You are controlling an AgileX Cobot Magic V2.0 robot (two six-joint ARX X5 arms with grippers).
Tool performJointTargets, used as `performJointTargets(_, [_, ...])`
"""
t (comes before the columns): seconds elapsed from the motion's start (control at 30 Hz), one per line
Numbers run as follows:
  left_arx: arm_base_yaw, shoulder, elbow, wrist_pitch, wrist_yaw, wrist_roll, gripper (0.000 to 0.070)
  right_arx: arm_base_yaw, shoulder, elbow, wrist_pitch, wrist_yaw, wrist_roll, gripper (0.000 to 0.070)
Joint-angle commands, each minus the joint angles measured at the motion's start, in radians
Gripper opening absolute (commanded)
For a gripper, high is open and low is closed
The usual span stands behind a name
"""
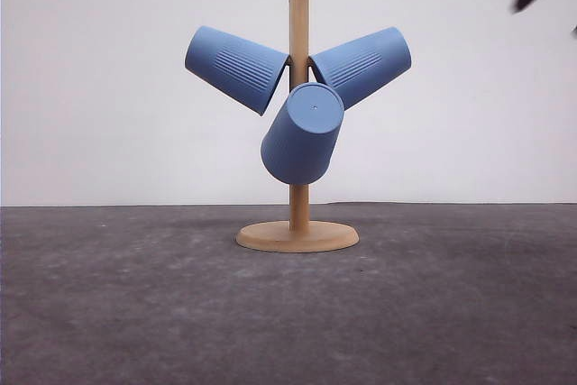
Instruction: Place three cups
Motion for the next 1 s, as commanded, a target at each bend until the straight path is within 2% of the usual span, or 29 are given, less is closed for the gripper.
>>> performJointTargets(0.0, [0.000,-0.010,-0.004,-0.002,-0.011,-0.015,0.0169,0.004,-0.048,0.022,-0.023,0.019,-0.073,0.0176])
performJointTargets(0.07, [0.000,-0.048,-0.043,-0.003,-0.018,-0.016,0.0088,0.004,-0.102,0.022,-0.060,0.027,-0.073,0.0025])
performJointTargets(0.1, [0.000,-0.069,-0.071,-0.002,-0.018,-0.018,0.0050,0.004,-0.124,0.022,-0.081,0.030,-0.073,0.0006])
performJointTargets(0.17, [0.000,-0.118,-0.144,0.011,-0.018,-0.020,0.0003,0.004,-0.164,0.022,-0.133,0.044,-0.073,0.0000])
performJointTargets(0.33, [0.000,-0.274,-0.391,0.132,-0.018,-0.050,0.0001,0.004,-0.225,0.020,-0.245,0.084,-0.085,0.0000])
performJointTargets(0.63, [0.000,-0.549,-0.842,0.401,-0.018,-0.082,0.0001,0.005,-0.279,0.005,-0.260,0.084,-0.104,0.0000])
performJointTargets(0.77, [0.000,-0.604,-0.943,0.473,-0.018,-0.082,0.0000,0.004,-0.294,-0.024,-0.254,0.084,-0.118,0.0000])
performJointTargets(0.97, [0.000,-0.607,-0.953,0.479,-0.017,-0.104,0.0000,0.004,-0.279,-0.033,-0.280,0.077,-0.080,0.0000])
